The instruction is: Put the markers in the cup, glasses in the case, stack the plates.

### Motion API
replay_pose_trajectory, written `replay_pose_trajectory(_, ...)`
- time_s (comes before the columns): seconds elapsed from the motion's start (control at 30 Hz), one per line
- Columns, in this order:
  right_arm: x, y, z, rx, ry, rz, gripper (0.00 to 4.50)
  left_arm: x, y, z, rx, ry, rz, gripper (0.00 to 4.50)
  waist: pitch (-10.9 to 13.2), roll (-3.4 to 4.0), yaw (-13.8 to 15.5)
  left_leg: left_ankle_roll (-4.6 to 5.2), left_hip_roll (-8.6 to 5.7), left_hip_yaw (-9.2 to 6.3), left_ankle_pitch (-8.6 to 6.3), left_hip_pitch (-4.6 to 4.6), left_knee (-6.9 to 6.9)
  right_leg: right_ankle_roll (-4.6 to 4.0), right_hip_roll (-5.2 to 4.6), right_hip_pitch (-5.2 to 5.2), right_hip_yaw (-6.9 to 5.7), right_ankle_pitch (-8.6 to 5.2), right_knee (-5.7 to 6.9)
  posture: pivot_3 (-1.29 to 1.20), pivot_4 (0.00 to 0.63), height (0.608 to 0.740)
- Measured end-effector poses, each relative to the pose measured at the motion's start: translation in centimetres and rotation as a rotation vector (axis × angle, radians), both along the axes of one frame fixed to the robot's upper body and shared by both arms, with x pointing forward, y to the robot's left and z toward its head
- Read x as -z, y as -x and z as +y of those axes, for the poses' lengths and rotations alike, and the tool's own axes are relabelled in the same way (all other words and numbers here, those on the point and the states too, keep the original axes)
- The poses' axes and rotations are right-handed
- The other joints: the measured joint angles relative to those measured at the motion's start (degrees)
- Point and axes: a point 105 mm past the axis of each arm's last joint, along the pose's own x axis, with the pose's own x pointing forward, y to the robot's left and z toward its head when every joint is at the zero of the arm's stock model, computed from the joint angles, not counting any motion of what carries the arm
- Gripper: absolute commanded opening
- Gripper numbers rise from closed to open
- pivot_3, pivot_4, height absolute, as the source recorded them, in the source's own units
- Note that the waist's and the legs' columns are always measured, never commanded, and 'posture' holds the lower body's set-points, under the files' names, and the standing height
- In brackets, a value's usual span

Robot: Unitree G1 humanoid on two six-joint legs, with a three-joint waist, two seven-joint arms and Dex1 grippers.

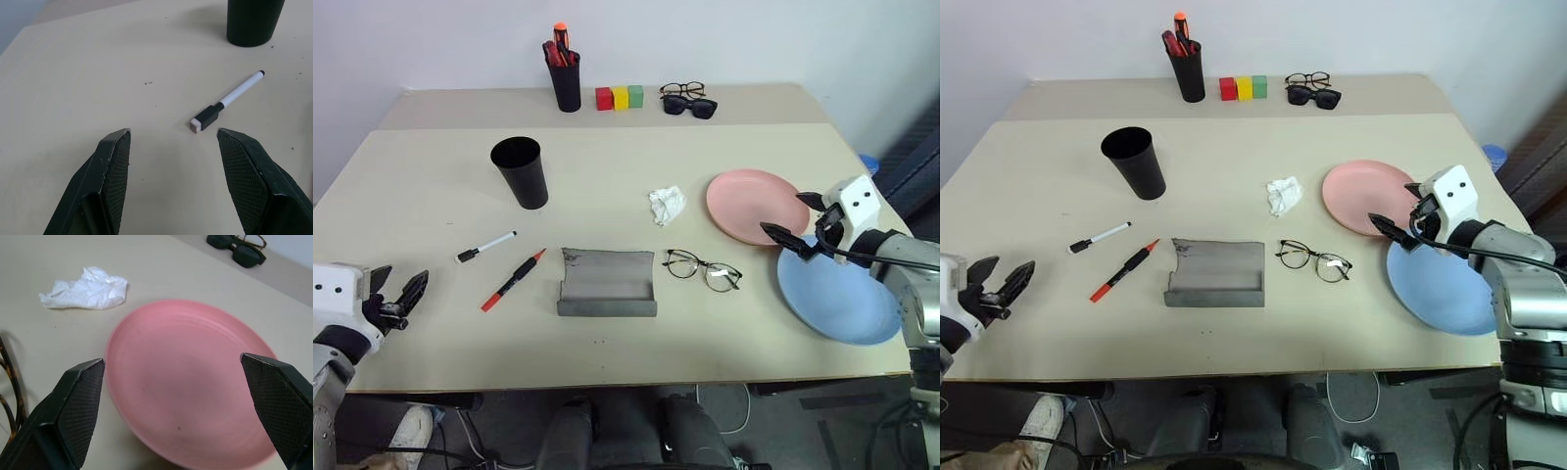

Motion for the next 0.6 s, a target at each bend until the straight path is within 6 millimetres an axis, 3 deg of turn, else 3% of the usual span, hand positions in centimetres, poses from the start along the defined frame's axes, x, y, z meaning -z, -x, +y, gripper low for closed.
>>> replay_pose_trajectory(0.27, -0.1, -1.6, 1.7, -0.055, -0.002, -0.012, 4.5, 0.3, 0.8, -0.6, -0.034, 0.025, -0.013, 2.82, 0.0, 0.0, 0.2, 0.0, -0.02, -0.02, 0.0, -0.01, 0.02, 0.01, 0.0, 0.0, 0.0, 0.01, 0.01, 0.0, 0.15, 0.74)
replay_pose_trajectory(0.43, 0.1, -1.9, 4.6, -0.123, -0.027, -0.026, 4.5, -0.4, -0.3, -2.0, 0.036, 0.017, -0.01, 2.82, 0.0, 0.0, 0.2, 0.0, -0.05, -0.04, 0.0, -0.01, 0.01, 0.03, 0.01, 0.01, -0.01, 0.02, 0.01, 0.0, 0.15, 0.74)
replay_pose_trajectory(0.6, 0.2, -0.8, 10.2, -0.26, -0.057, -0.046, 4.5, 0.7, -1.7, -5.9, 0.205, 0.024, 0.131, 4.45, 0.0, 0.02, 0.0, 0.0, -0.05, -0.07, 0.0, -0.02, 0.01, 0.05, 0.02, -0.03, -0.01, 0.03, 0.11, 0.0, 0.15, 0.74)
